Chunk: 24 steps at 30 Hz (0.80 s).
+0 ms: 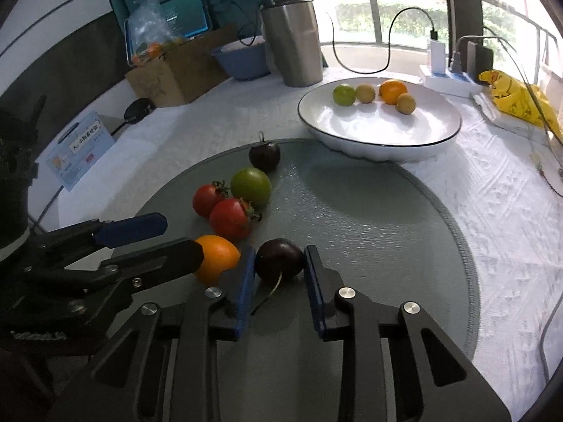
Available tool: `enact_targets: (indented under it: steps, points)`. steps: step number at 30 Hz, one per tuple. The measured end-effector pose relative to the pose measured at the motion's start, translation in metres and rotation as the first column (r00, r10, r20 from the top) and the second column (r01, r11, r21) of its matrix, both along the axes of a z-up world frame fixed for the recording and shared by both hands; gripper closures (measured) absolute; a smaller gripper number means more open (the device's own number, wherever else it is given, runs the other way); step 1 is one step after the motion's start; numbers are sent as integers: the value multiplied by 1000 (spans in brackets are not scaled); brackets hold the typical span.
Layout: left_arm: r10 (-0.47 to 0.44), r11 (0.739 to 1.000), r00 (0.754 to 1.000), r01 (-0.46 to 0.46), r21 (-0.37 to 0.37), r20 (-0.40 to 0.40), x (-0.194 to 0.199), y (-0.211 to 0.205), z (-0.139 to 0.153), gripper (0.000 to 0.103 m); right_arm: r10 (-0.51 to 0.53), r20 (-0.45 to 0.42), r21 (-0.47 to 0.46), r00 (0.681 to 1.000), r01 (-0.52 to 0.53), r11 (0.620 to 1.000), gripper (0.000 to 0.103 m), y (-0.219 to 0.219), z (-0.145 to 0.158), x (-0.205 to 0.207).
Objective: Organize fruits
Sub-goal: 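Grasp the dark plum with the right gripper while the left grasps the orange tomato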
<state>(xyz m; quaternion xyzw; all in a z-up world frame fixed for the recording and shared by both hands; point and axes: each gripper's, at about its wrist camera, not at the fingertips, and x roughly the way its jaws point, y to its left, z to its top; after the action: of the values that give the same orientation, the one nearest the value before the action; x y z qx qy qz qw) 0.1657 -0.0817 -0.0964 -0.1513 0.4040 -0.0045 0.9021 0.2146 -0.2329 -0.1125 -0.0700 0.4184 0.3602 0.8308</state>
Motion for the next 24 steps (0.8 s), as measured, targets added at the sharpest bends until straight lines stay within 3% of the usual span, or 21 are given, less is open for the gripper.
enact_targets:
  steps: [12,14,18,24]
  points:
    - [-34,998,997,37,41,-72,15,-19,-12,37,-59,17,46,998,58,997,73,-33,11,2]
    - [-47,997,996,51,57,-75,15,-22,-12,48,-67,19,50,998,65,997,73,-37,13,3]
    - [-76,994,994,82,74,-77,16,-28,-13,61,-76,24,52,997,75,996,73,-39,14,3]
    - [-103,992,992,107,60,-70,14,-28,-12,63,-86,35,49,996,85,995,73,-39,19,0]
